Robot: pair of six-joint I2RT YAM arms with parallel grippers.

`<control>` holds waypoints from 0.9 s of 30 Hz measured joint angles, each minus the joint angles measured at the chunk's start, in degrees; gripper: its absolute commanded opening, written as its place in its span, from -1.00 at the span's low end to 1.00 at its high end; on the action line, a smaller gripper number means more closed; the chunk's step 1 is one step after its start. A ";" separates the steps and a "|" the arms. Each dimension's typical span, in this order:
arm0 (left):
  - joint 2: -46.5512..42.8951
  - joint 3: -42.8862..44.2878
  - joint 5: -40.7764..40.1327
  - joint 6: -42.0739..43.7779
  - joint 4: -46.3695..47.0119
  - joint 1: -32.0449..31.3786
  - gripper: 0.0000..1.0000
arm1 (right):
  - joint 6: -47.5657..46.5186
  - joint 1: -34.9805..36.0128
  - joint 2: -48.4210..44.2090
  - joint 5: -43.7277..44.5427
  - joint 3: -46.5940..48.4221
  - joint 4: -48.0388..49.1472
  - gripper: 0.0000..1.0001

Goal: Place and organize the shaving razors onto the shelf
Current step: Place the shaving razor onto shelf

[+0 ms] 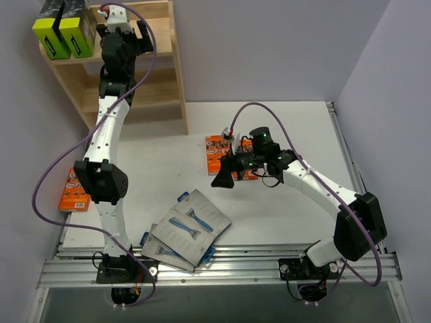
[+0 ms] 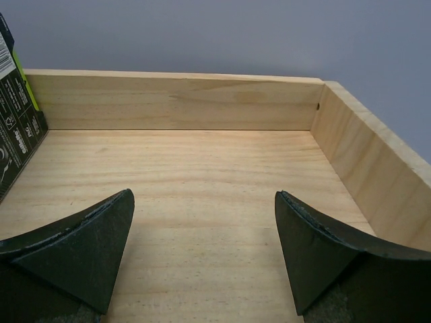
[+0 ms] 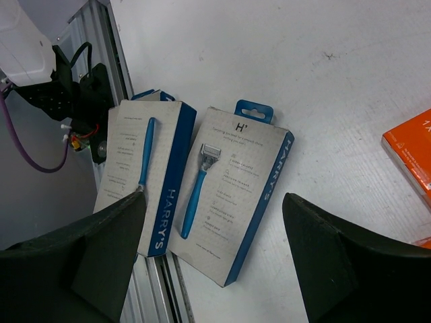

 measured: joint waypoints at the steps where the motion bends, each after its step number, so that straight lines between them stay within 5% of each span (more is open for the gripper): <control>1: 0.37 0.00 -0.44 0.04 0.39 0.07 0.88 | 0.00 0.00 0.22 0.00 0.04 -0.07 0.57; 27: 7.37 5.14 -2.27 -1.77 9.31 7.91 0.88 | -0.02 -0.26 2.84 0.24 2.73 -2.75 0.59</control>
